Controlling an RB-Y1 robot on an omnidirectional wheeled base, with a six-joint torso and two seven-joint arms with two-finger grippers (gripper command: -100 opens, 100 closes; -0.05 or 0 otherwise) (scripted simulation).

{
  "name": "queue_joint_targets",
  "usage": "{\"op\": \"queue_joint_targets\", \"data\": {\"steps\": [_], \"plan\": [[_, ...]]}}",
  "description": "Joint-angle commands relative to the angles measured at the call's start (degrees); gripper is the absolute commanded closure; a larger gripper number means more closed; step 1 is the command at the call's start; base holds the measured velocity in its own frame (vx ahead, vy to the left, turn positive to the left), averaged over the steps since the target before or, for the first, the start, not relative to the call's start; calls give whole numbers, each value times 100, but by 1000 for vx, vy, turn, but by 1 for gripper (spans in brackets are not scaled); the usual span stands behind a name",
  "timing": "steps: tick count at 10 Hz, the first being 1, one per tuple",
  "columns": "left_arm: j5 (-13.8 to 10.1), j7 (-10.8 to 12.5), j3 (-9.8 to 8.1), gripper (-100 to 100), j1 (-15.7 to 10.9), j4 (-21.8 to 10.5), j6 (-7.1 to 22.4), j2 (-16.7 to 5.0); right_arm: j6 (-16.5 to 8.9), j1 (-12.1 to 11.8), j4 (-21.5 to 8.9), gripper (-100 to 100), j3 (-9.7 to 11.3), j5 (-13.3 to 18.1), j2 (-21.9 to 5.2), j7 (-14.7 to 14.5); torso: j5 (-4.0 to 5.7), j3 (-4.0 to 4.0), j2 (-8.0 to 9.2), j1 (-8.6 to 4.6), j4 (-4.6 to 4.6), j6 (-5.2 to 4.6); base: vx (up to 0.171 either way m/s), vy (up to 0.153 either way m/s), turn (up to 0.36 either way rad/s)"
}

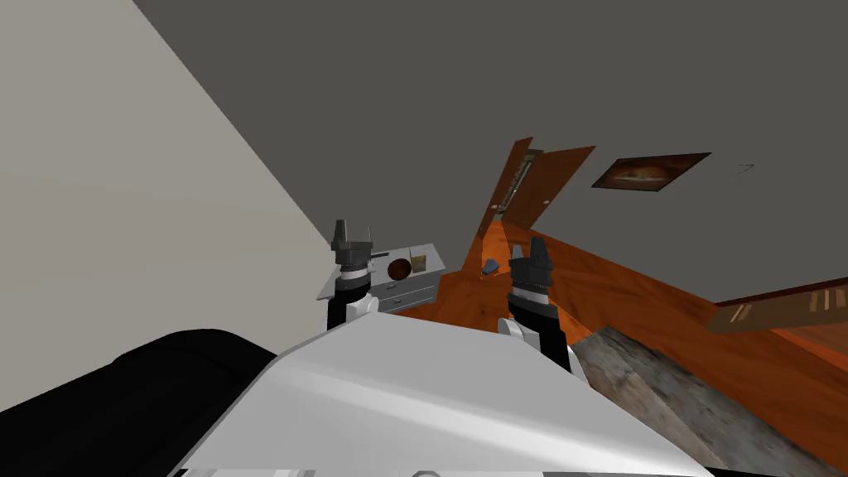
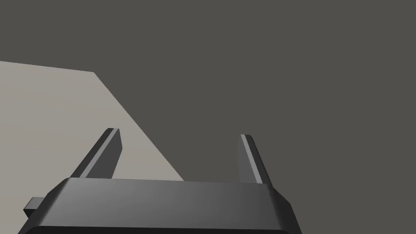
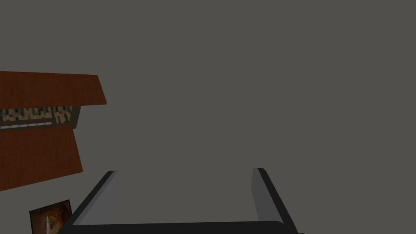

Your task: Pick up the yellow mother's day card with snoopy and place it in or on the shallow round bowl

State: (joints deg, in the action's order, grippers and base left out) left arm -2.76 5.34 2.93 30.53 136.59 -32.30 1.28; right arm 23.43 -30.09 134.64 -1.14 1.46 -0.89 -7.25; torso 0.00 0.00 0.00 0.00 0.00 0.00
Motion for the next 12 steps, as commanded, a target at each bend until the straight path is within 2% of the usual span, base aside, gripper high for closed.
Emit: {"op": "queue_joint_targets", "data": {"steps": [1, 3, 6, 9, 10, 12], "plan": [[-28, 52, -28, -100, 3, -71, -9, -209, 0, 0, 0, 0, 0, 0, 0, 0, 0, 0, 0, 0, 0, 0, -2, -26, 100], [-93, 176, -91, -100, 6, -235, -30, -500, 0, 0, 0, 0, 0, 0, 1, 0, 4, 0, 0, -19, 0, 1, 2, -81, 172], [-249, 480, -230, -100, 4, -625, -78, -840, 0, -1, 0, 0, 1, 0, 1, 0, 10, 2, -3, -45, -1, 2, 7, -133, 250], [-462, 909, -406, -100, -15, -1126, -136, -1025, 0, 0, 0, 0, 1, 0, 2, 0, 17, -1, 2, -76, 1, 1, -17, -200, 310], [-462, 909, -406, -100, -15, -1154, -136, -1025, 0, -1, 0, 0, 1, 0, 2, 0, 17, 1, -3, -76, 0, 2, -6, -153, 88], [-631, 1255, -535, -100, -43, -1520, -176, -1079, 0, 0, 0, 0, 1, 0, 1, 0, 13, 4, -8, -54, -2, 1, 0, -157, 271]]}}
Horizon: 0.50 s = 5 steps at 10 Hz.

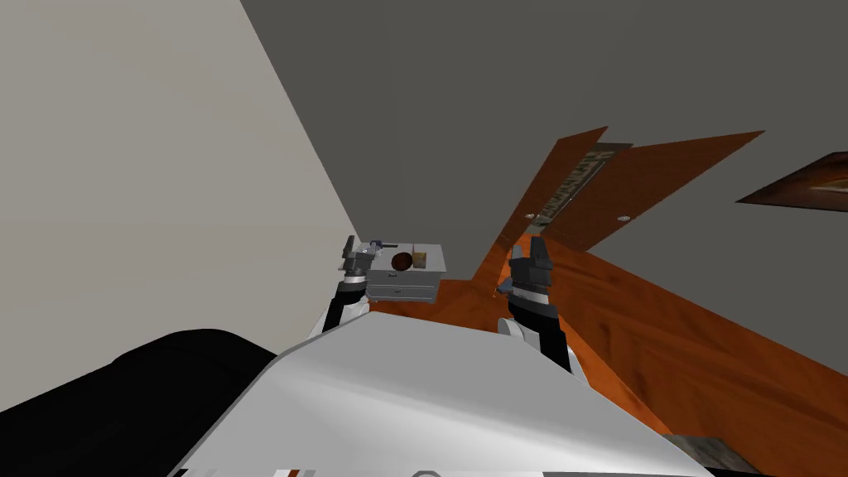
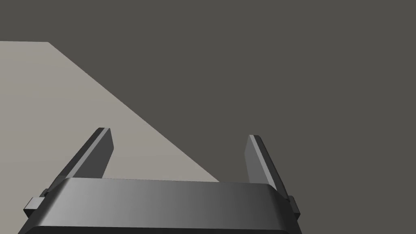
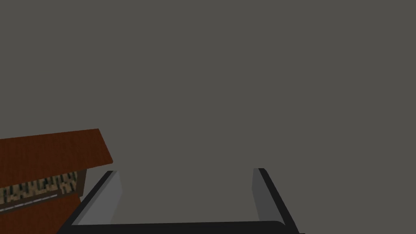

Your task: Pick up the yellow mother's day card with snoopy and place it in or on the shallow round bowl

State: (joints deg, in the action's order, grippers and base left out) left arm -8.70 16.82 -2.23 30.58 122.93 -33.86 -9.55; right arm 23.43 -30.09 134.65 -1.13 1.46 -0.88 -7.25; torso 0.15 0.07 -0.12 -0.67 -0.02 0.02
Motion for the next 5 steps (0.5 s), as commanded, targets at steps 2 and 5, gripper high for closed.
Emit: {"op": "queue_joint_targets", "data": {"steps": [2, 5], "plan": [[-127, 296, -85, -100, -68, -400, -38, -10, 0, 1, 0, 0, 0, 0, 0, 0, 0, 1, -1, 10, 0, -5, -4, -141, 157], [-321, 654, -218, -100, -121, -853, -74, -24, 0, 0, 0, 0, 0, 0, -1, 0, -3, 1, -1, 17, -1, -2, -11, -153, 226]]}}
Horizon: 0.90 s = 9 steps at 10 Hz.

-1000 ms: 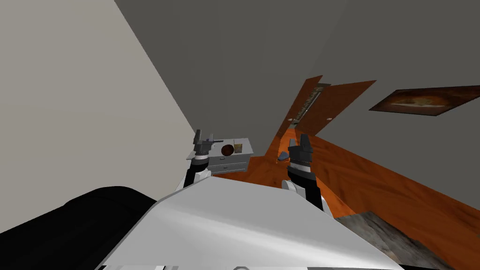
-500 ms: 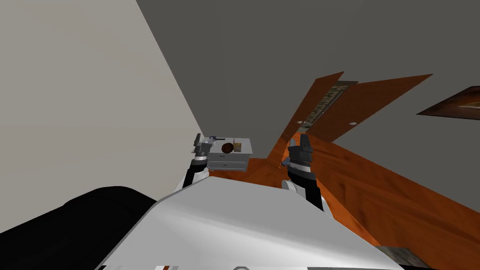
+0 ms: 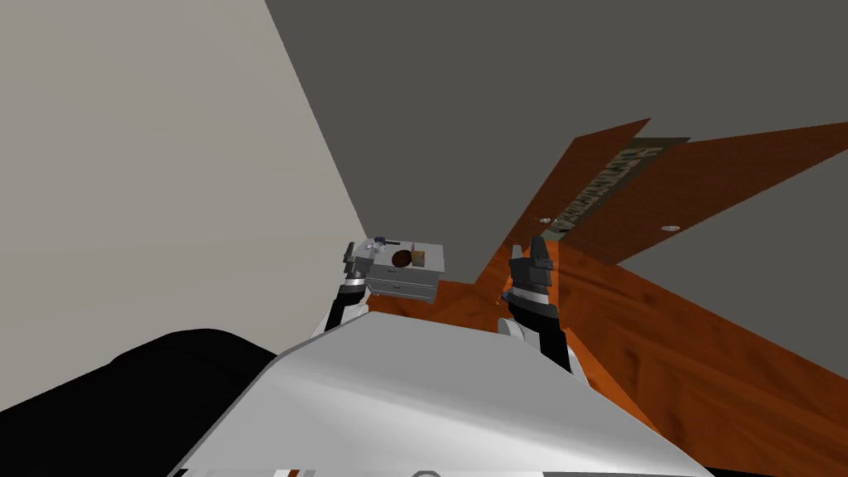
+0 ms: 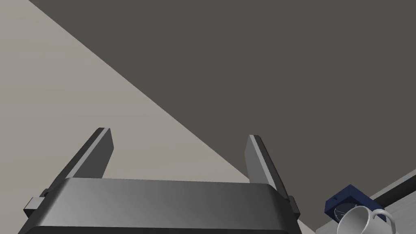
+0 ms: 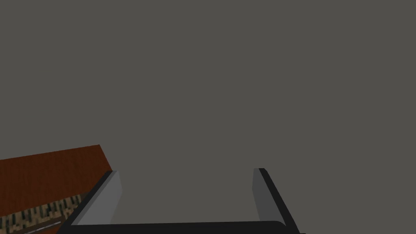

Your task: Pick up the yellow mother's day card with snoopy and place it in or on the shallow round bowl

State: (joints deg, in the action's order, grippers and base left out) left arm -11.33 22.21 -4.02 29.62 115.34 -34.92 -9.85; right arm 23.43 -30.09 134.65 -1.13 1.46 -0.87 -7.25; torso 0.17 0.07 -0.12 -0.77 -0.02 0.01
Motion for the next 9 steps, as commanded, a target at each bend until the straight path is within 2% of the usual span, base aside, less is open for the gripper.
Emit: {"op": "queue_joint_targets", "data": {"steps": [1, 3, 4, 6, 7, 8, 9], "plan": [[-58, 164, -39, -100, -25, -131, 31, 6, 0, 0, 0, 0, 0, 0, 0, 0, 0, 0, 0, 0, 0, 0, 3, -187, 126], [-264, 545, -167, -100, -98, -568, 1, 2, 0, 0, 0, 0, 0, 0, -1, 0, -2, 9, -17, 13, -3, -3, 30, -177, 226], [-264, 607, -167, -100, -98, -621, 1, 2, 0, 0, 0, 0, 0, 0, 0, 0, 1, 11, -20, 2, -4, -2, 2, -165, 138], [-478, 992, -286, -100, -192, -1102, -23, 1, 0, 0, 0, 0, 0, 0, -1, 0, -2, 8, -14, 13, -3, -3, -9, -197, 235], [-478, 1078, -286, -100, -192, -1126, -23, 1, 0, 0, 0, 0, 0, 0, 0, 0, 3, 6, -10, -8, -2, -2, -6, -179, 92], [-587, 1276, -340, -100, -246, -1293, -31, 0, 0, 1, 0, 0, 1, 0, -1, 0, 2, 8, -14, 6, -2, -7, -2, -165, 155], [-587, 1321, -340, -100, -246, -1379, -31, 0, 0, 0, 0, 0, 0, 0, -1, 0, 0, 9, -16, 11, -3, -4, 23, -141, 78]]}}
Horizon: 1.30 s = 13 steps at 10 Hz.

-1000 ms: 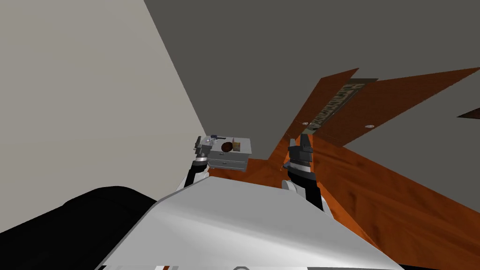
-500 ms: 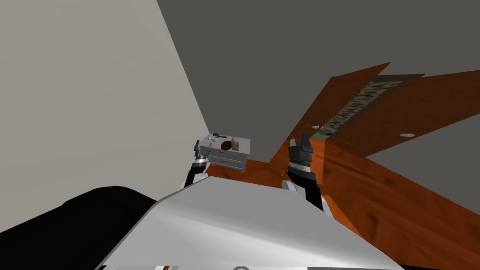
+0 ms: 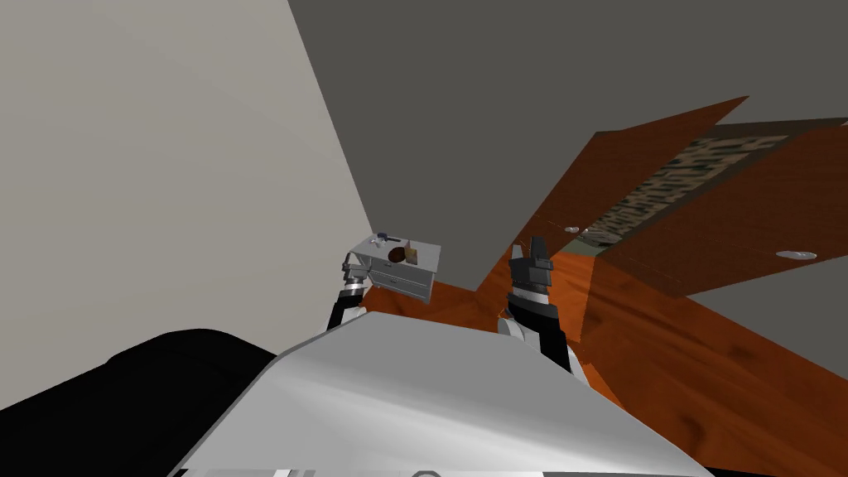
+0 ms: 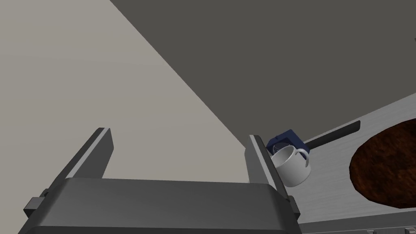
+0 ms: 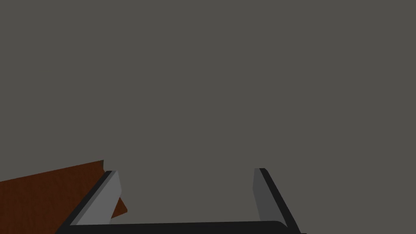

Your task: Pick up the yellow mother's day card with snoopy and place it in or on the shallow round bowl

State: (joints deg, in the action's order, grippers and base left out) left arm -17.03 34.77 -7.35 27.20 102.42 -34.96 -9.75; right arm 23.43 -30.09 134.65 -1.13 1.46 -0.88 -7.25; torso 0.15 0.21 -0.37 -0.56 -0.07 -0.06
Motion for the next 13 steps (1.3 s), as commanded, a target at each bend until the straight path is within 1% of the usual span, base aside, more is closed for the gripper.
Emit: {"op": "queue_joint_targets", "data": {"steps": [1, 2, 3, 4, 5, 6, 7, 8, 9, 10, 11, 12, 13], "plan": [[-126, 286, -58, -100, -64, -286, -33, -12, 0, 0, 0, 0, 0, 0, 0, 0, 0, 0, 0, 0, 0, 0, 23, -145, 123], [-126, 313, -58, -100, -64, -340, -33, -12, 0, -1, 0, 0, 0, 0, 0, 0, -1, 2, -2, 0, -1, 3, 15, -122, 80], [-235, 549, -105, -100, -128, -583, -38, -14, 0, 0, 0, 0, 0, 0, 0, 0, -2, 1, -2, 9, -1, 0, 26, -180, 119], [-235, 563, -105, -100, -128, -591, -38, -14, 0, -1, 0, 0, 0, 0, 0, 0, 0, 3, -4, -10, -2, 2, 22, -153, 87], [-344, 799, -149, -100, -197, -812, -41, -19, 0, 0, 0, 0, 0, 0, 0, 0, 1, 3, -5, -1, -1, 0, 37, -117, 110], [-344, 815, -149, -100, -197, -840, -41, -19, 0, -1, 0, 0, 0, 0, 0, 0, -2, 5, -9, 9, -2, 2, 34, -127, 47], [-452, 1061, -189, -100, -269, -1044, -42, -27, 0, 0, 0, 0, 0, 0, 0, 0, -2, 6, -10, 9, -3, -1, 29, -167, 88], [-452, 1066, -189, -100, -269, -1084, -42, -27, 0, 0, 0, 0, 0, 0, 0, 0, 0, 7, -11, -4, -3, 1, 14, -138, 62], [-559, 1297, -227, -100, -345, -1322, -41, -37, 0, 0, 0, 0, 0, 0, 0, 0, 0, 4, -6, 5, -2, 0, 10, -156, 83], [-559, 1317, -227, -100, -345, -1322, -41, -37, 0, 0, 0, 0, 0, 0, 0, 0, 0, 3, -3, -2, -1, 1, 16, -133, 45], [-663, 1535, -261, -100, -423, -1552, -38, -50, 0, 0, 0, 0, 0, 0, 0, 0, 0, 3, -5, 7, -1, -1, 16, -164, 51], [-663, 1564, -261, -100, -423, -1555, -38, -50, 0, 0, 0, 0, 0, 0, 0, 0, 1, 4, -6, -3, -2, 0, 34, -144, 37], [-766, 1778, -293, -100, -504, -1724, -34, -64, 0, 0, 0, 0, 0, 0, 0, 0, 1, 6, -11, 4, -2, 0, 76, -152, 42]]}}
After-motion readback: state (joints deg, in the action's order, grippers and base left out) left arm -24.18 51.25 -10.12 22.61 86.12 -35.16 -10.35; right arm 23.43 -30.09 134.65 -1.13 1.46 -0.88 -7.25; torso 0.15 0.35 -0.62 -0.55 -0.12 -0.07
